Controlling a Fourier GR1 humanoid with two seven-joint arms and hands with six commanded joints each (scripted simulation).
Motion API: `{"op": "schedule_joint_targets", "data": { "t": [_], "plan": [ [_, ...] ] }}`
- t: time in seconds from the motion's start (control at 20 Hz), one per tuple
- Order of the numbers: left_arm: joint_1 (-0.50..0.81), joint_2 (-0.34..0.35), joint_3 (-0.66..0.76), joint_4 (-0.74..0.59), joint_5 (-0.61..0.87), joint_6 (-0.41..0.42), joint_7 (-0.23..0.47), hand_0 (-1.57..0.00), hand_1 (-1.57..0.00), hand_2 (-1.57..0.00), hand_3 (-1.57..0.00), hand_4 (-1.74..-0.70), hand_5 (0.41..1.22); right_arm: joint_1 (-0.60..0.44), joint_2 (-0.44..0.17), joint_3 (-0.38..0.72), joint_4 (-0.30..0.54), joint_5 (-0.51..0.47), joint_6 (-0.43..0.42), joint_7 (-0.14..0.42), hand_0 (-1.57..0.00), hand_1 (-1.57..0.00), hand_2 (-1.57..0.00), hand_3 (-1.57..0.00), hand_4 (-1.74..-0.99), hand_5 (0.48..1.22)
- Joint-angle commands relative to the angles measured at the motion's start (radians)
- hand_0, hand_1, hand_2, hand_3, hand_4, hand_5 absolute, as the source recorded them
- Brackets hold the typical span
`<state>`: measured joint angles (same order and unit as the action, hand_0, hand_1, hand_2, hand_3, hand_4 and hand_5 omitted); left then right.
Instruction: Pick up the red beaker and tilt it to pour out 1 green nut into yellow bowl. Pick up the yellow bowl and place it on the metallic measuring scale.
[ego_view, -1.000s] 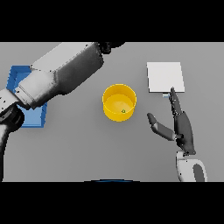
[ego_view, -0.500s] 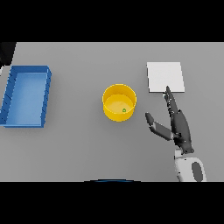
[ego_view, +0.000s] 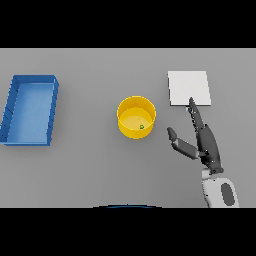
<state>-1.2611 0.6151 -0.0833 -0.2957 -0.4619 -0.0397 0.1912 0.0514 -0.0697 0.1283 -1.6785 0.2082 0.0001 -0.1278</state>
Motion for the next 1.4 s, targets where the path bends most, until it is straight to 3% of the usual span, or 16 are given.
{"op": "schedule_joint_targets", "data": {
  "t": [0.0, 0.4, 0.5, 0.7, 0.8, 0.85, 0.9, 1.05, 1.2, 1.35],
  "plan": [
    [0.045, 0.004, 0.026, -0.025, 0.034, 0.023, 0.025, -1.57, -1.57, -1.57, -1.57, -1.74, 1.221, 0.003, -0.003, 0.0, -0.003, -0.004, 0.004, -0.008, 0.0, 0.0, 0.0, 0.0, -1.138, 0.648],
    [0.504, -0.05, 0.087, -0.463, 0.208, 0.122, 0.166, -1.57, -1.57, -1.57, -1.57, -1.74, 1.221, 0.018, -0.01, -0.001, 0.004, 0.011, -0.005, -0.027, 0.0, 0.0, 0.0, 0.0, -1.166, 0.676],
    [0.581, -0.067, 0.089, -0.551, 0.229, 0.138, 0.194, -1.57, -1.57, -1.57, -1.57, -1.74, 1.151, 0.022, -0.011, 0.0, 0.001, 0.004, 0.003, -0.028, 0.0, 0.0, 0.0, 0.0, -1.174, 0.676],
    [0.692, -0.074, 0.087, -0.711, 0.254, 0.158, 0.29, -1.57, -1.57, -1.57, -1.57, -1.74, 0.925, 0.016, -0.009, -0.002, 0.01, 0.001, 0.002, -0.02, 0.0, 0.0, 0.0, 0.0, -1.157, 0.671],
    [0.708, -0.069, 0.083, -0.751, 0.266, 0.139, 0.338, -1.57, -1.57, -1.53, -1.53, -1.52, 0.818, 0.026, -0.004, 0.001, 0.001, -0.006, 0.006, -0.029, 0.0, 0.0, 0.0, 0.0, -1.155, 0.67],
    [0.739, -0.063, 0.07, -0.791, 0.286, 0.089, 0.308, -1.47, -1.34, -1.28, -1.32, -1.37, 0.774, 0.026, -0.001, 0.002, 0.008, -0.003, 0.005, -0.032, 0.0, 0.0, 0.0, 0.0, -1.153, 0.67],
    [0.752, -0.053, 0.075, -0.812, 0.314, 0.047, 0.305, -1.17, -1.07, -1.02, -1.05, -1.23, 0.737, 0.029, 0.002, 0.004, 0.006, 0.001, 0.0, -0.032, 0.0, 0.0, 0.0, 0.0, -1.151, 0.67],
    [0.776, -0.04, 0.081, -0.867, 0.388, -0.054, 0.317, -0.6, -0.55, -0.52, -0.54, -0.98, 0.664, 0.024, -0.001, 0.001, 0.004, -0.006, 0.005, -0.032, 0.0, 0.0, 0.0, 0.0, -1.153, 0.67],
    [0.768, -0.017, 0.037, -0.854, 0.346, -0.095, 0.358, -0.31, -0.28, -0.27, -0.28, -0.84, 0.632, 0.018, -0.008, -0.004, 0.0, -0.002, 0.001, -0.02, 0.0, 0.0, 0.0, 0.0, -1.155, 0.67],
    [0.762, -0.015, 0.011, -0.823, 0.297, -0.081, 0.347, -0.16, -0.14, -0.14, -0.14, -0.8, 0.627, 0.015, -0.012, 0.002, 0.0, 0.022, -0.012, -0.014, 0.0, 0.0, 0.0, 0.0, -1.158, 0.665]
  ]
}}
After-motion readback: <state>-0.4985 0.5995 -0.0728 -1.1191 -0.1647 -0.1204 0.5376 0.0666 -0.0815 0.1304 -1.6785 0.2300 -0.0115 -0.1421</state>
